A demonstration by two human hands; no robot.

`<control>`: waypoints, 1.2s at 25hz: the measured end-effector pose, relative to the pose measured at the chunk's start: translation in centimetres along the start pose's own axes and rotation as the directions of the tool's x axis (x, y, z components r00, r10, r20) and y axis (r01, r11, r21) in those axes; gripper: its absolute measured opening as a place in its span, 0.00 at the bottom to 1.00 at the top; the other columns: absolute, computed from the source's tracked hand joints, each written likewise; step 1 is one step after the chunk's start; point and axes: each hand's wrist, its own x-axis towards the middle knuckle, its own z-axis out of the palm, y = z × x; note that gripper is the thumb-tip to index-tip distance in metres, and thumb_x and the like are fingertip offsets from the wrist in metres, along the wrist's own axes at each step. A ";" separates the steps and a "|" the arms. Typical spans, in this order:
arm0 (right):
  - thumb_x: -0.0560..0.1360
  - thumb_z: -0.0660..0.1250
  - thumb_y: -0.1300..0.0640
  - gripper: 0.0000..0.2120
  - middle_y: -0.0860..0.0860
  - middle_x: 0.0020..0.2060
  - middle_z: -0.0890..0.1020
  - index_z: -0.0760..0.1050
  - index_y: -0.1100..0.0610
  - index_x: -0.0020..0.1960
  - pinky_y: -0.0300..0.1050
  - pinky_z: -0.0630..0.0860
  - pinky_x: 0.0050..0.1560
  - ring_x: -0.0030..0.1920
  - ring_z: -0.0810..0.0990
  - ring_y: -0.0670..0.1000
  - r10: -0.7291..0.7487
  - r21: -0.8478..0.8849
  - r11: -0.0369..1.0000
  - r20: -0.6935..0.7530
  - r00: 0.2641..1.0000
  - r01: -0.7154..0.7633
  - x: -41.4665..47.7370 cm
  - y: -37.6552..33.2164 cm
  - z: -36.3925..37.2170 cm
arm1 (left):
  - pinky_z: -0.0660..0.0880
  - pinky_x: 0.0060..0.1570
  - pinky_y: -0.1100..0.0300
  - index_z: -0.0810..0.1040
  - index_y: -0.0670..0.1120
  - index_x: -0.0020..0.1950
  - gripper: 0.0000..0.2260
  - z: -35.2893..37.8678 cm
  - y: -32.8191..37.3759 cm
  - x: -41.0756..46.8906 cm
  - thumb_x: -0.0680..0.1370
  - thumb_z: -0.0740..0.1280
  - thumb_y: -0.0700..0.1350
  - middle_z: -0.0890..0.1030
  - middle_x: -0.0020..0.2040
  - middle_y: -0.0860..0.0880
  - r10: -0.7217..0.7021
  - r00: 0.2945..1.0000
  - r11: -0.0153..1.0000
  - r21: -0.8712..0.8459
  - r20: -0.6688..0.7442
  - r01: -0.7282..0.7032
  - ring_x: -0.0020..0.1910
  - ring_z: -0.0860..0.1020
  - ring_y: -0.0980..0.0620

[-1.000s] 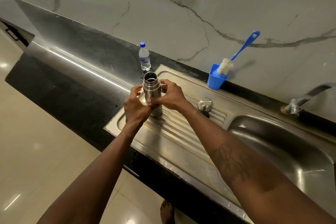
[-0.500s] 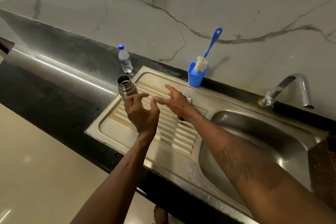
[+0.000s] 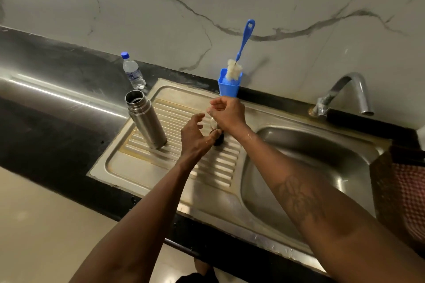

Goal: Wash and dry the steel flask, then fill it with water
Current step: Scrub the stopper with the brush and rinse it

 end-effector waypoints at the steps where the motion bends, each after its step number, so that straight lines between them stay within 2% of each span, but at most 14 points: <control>1: 0.73 0.78 0.56 0.12 0.46 0.44 0.85 0.83 0.56 0.55 0.39 0.81 0.50 0.44 0.83 0.41 0.005 0.007 1.000 -0.076 0.997 -0.004 0.3 0.2 -1.0 | 0.82 0.52 0.55 0.74 0.46 0.72 0.36 0.3 0.2 0.6 0.69 0.82 0.56 0.81 0.66 0.47 0.003 0.999 1.000 0.000 0.032 -0.003 0.56 0.80 0.54; 3: 0.74 0.78 0.55 0.10 0.45 0.42 0.84 0.83 0.57 0.53 0.36 0.81 0.47 0.40 0.82 0.39 -0.010 0.001 1.000 -0.227 0.974 0.010 1.0 -0.1 -2.9 | 0.83 0.51 0.53 0.74 0.46 0.73 0.36 0.8 1.1 1.8 0.70 0.81 0.58 0.80 0.67 0.47 0.008 0.999 1.000 -0.006 0.031 -0.007 0.55 0.79 0.55; 6: 0.73 0.78 0.50 0.16 0.49 0.47 0.86 0.82 0.57 0.55 0.43 0.84 0.50 0.43 0.84 0.44 -0.017 0.017 1.000 -0.388 0.921 0.026 2.6 -1.7 -5.0 | 0.83 0.52 0.52 0.75 0.47 0.71 0.35 1.4 3.8 4.9 0.69 0.82 0.57 0.81 0.66 0.48 0.031 0.998 0.999 -0.023 -0.053 -0.032 0.56 0.81 0.52; 9: 0.73 0.77 0.43 0.29 0.53 0.59 0.83 0.75 0.57 0.67 0.49 0.82 0.56 0.54 0.84 0.51 -0.008 -0.025 1.000 -0.410 0.912 -0.002 4.6 -3.1 -6.1 | 0.80 0.54 0.54 0.77 0.46 0.67 0.31 2.1 7.0 8.8 0.69 0.82 0.56 0.83 0.60 0.48 0.067 0.997 0.998 -0.007 -0.038 -0.067 0.55 0.82 0.50; 12: 0.74 0.75 0.41 0.35 0.55 0.67 0.79 0.68 0.52 0.75 0.54 0.78 0.63 0.64 0.79 0.56 -0.013 -0.124 0.992 -0.331 0.943 -0.030 6.4 -3.8 -6.6 | 0.78 0.55 0.53 0.79 0.43 0.63 0.26 3.5 8.9 11.9 0.70 0.80 0.54 0.85 0.53 0.46 0.050 0.995 0.993 0.102 0.089 -0.059 0.52 0.82 0.47; 15: 0.78 0.71 0.43 0.30 0.54 0.67 0.80 0.69 0.52 0.76 0.51 0.78 0.63 0.65 0.79 0.55 -0.051 -0.217 0.976 -0.247 0.968 -0.004 8.0 -4.1 -6.4 | 0.77 0.50 0.54 0.79 0.43 0.57 0.21 5.5 8.6 13.4 0.70 0.79 0.51 0.84 0.47 0.44 0.037 0.967 0.982 0.168 0.252 -0.081 0.49 0.82 0.45; 17: 0.81 0.69 0.46 0.20 0.54 0.60 0.84 0.79 0.55 0.68 0.50 0.82 0.58 0.58 0.83 0.55 -0.101 -0.222 0.974 -0.237 0.966 0.047 8.8 -4.2 -6.5 | 0.77 0.48 0.54 0.77 0.44 0.58 0.22 6.2 8.2 14.1 0.69 0.80 0.50 0.83 0.49 0.44 0.023 0.962 0.983 0.169 0.272 -0.071 0.49 0.81 0.44; 19: 0.82 0.68 0.48 0.14 0.53 0.51 0.87 0.84 0.57 0.58 0.46 0.83 0.49 0.50 0.86 0.54 -0.160 -0.219 0.970 -0.254 0.954 0.104 9.3 -4.2 -7.0 | 0.78 0.47 0.53 0.76 0.44 0.59 0.23 6.7 8.0 14.5 0.70 0.80 0.49 0.81 0.51 0.45 -0.003 0.966 0.984 0.174 0.257 -0.043 0.49 0.80 0.45; 21: 0.83 0.66 0.48 0.13 0.52 0.48 0.88 0.84 0.56 0.55 0.44 0.82 0.46 0.47 0.86 0.52 -0.206 -0.221 0.966 -0.326 0.923 0.137 9.0 -4.4 -7.8 | 0.75 0.45 0.54 0.74 0.44 0.60 0.24 7.0 8.4 14.3 0.70 0.80 0.50 0.78 0.52 0.46 -0.023 0.968 0.971 0.237 0.249 -0.038 0.49 0.77 0.47; 23: 0.83 0.64 0.47 0.14 0.51 0.49 0.88 0.84 0.55 0.56 0.40 0.80 0.44 0.47 0.86 0.50 -0.233 -0.221 0.964 -0.429 0.873 0.149 8.5 -5.0 -8.7 | 0.76 0.46 0.53 0.72 0.44 0.60 0.26 7.5 8.7 14.2 0.71 0.80 0.51 0.77 0.53 0.46 -0.034 0.970 0.960 0.278 0.242 -0.035 0.50 0.76 0.47; 26: 0.83 0.65 0.48 0.14 0.50 0.49 0.88 0.83 0.55 0.57 0.38 0.78 0.43 0.44 0.86 0.48 -0.283 -0.219 0.957 -0.539 0.793 0.193 7.3 -5.8 -10.6 | 0.72 0.47 0.56 0.71 0.43 0.64 0.27 7.8 9.2 14.0 0.72 0.80 0.51 0.76 0.54 0.46 -0.064 0.967 0.969 0.248 0.247 0.001 0.52 0.75 0.49; 28: 0.83 0.65 0.48 0.13 0.50 0.48 0.88 0.83 0.55 0.57 0.40 0.81 0.44 0.43 0.85 0.45 -0.310 -0.188 0.951 -0.595 0.742 0.247 6.3 -5.9 -12.2 | 0.71 0.48 0.57 0.73 0.41 0.64 0.21 7.6 9.7 13.9 0.76 0.75 0.46 0.77 0.55 0.45 -0.061 0.978 0.983 0.181 0.199 0.025 0.53 0.76 0.48; 30: 0.83 0.67 0.51 0.11 0.49 0.46 0.87 0.83 0.56 0.57 0.40 0.83 0.46 0.44 0.84 0.41 -0.316 -0.117 0.942 -0.622 0.716 0.314 5.0 -5.3 -13.5 | 0.72 0.50 0.55 0.75 0.37 0.64 0.14 7.1 10.5 13.4 0.81 0.65 0.43 0.80 0.56 0.40 -0.111 0.988 0.992 0.078 0.111 0.102 0.54 0.79 0.43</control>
